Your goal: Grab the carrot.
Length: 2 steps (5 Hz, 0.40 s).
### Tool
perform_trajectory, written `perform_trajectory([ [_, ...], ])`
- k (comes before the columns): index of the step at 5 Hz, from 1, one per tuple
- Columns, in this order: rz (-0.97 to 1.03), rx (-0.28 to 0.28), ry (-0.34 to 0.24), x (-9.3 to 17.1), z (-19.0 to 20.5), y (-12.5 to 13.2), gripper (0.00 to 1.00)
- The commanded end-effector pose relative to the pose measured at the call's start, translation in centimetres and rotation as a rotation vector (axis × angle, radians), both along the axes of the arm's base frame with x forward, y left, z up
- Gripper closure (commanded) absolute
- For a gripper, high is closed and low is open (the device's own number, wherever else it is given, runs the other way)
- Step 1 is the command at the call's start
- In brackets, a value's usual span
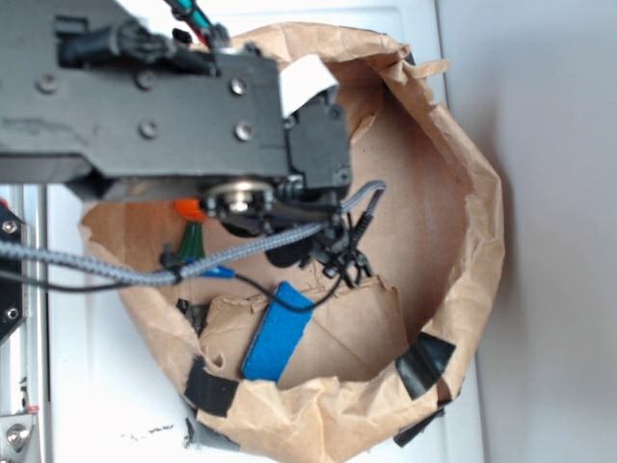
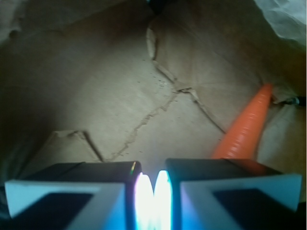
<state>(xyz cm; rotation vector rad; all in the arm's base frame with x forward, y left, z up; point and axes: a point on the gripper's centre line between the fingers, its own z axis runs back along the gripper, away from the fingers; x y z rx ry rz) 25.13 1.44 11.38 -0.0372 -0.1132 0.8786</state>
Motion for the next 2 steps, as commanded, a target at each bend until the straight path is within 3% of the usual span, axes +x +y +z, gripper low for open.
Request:
perform_trajectory([
  [1,0.025,0.065,-0.047,-2.4,-0.4,2.6,0.00],
  [2,0.003,0.115,-0.026,-3.0,-2.0,3.1,0.00],
])
